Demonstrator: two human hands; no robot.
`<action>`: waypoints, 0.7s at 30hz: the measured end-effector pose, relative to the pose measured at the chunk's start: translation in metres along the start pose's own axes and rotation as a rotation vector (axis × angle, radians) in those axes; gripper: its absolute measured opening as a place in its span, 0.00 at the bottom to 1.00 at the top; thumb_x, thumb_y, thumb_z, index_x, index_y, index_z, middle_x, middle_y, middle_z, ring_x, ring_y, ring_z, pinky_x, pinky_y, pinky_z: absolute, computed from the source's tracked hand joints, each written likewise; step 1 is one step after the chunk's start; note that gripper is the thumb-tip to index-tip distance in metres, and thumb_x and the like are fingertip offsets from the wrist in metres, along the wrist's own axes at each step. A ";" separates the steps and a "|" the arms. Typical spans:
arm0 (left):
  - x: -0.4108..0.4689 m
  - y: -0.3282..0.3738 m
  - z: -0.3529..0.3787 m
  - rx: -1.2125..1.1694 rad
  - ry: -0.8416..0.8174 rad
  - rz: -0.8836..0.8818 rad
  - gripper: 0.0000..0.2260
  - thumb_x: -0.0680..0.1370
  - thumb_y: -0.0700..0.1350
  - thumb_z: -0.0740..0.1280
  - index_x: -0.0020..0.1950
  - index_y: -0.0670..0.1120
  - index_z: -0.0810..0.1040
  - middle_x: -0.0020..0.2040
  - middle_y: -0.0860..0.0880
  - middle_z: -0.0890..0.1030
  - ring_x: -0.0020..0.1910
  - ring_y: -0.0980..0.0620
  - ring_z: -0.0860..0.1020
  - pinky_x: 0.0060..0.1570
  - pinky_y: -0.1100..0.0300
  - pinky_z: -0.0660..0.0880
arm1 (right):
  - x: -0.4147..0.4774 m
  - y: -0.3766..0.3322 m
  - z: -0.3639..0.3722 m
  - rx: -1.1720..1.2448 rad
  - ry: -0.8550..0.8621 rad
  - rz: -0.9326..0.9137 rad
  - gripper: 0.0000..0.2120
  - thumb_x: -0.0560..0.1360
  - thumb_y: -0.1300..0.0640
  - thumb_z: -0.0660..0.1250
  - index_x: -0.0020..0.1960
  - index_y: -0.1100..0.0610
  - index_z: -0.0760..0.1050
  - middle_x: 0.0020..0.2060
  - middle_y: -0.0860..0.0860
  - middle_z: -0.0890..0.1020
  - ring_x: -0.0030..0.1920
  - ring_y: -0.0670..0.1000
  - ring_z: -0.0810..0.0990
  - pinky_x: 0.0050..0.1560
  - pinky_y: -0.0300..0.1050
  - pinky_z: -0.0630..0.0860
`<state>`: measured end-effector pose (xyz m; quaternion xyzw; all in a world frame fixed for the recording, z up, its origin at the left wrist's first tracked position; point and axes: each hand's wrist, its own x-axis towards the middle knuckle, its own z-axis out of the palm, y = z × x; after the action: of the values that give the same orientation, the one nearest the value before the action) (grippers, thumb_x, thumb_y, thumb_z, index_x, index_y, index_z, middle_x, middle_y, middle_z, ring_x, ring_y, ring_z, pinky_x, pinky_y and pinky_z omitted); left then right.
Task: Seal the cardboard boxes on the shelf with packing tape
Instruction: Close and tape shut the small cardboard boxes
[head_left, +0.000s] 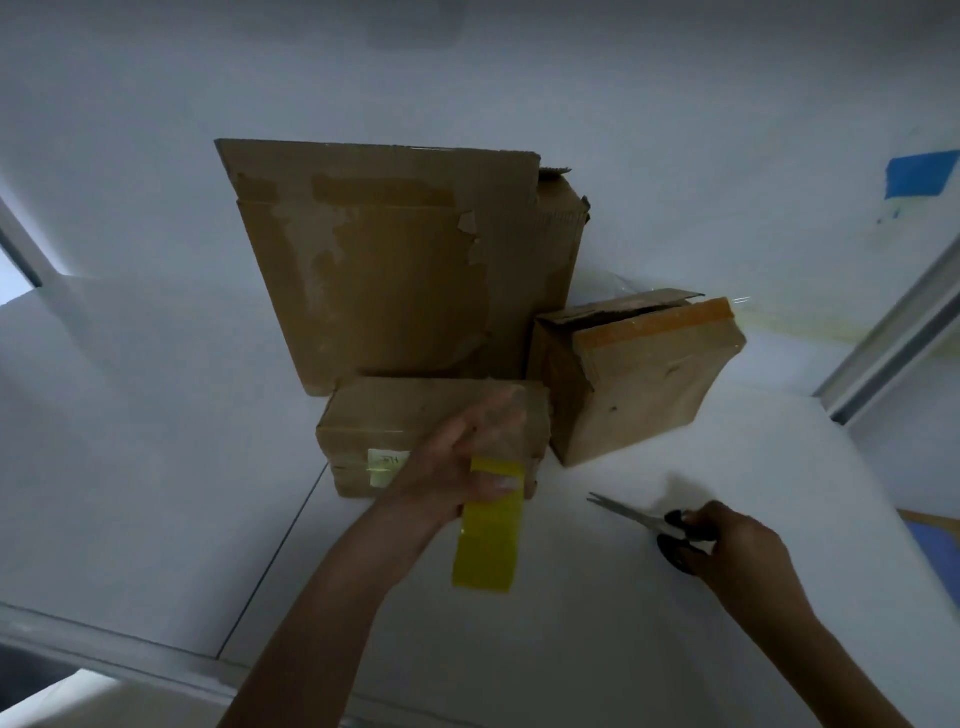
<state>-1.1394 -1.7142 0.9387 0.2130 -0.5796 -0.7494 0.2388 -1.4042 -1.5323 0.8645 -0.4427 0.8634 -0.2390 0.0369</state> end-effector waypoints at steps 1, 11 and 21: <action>0.004 0.000 0.001 -0.021 0.029 0.024 0.41 0.56 0.39 0.78 0.68 0.51 0.70 0.64 0.52 0.78 0.52 0.58 0.82 0.40 0.61 0.79 | -0.002 0.003 -0.002 -0.007 -0.017 0.036 0.11 0.66 0.54 0.79 0.41 0.53 0.78 0.37 0.50 0.82 0.34 0.50 0.76 0.34 0.41 0.70; 0.004 -0.017 -0.002 -0.022 0.082 -0.013 0.38 0.56 0.43 0.78 0.65 0.58 0.76 0.65 0.49 0.80 0.56 0.53 0.81 0.42 0.58 0.78 | 0.004 -0.002 -0.016 -0.155 -0.297 0.243 0.11 0.71 0.52 0.74 0.49 0.58 0.80 0.43 0.52 0.78 0.41 0.50 0.74 0.40 0.40 0.69; -0.038 -0.019 -0.015 0.075 0.218 0.028 0.30 0.69 0.41 0.74 0.69 0.60 0.74 0.65 0.53 0.80 0.65 0.52 0.77 0.54 0.54 0.76 | 0.025 -0.100 -0.021 0.187 -0.024 -0.295 0.21 0.69 0.50 0.76 0.60 0.51 0.76 0.52 0.46 0.78 0.44 0.46 0.78 0.44 0.37 0.74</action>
<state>-1.1022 -1.6987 0.9186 0.2939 -0.5806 -0.6963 0.3028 -1.3506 -1.5929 0.9313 -0.5622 0.7625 -0.3158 0.0526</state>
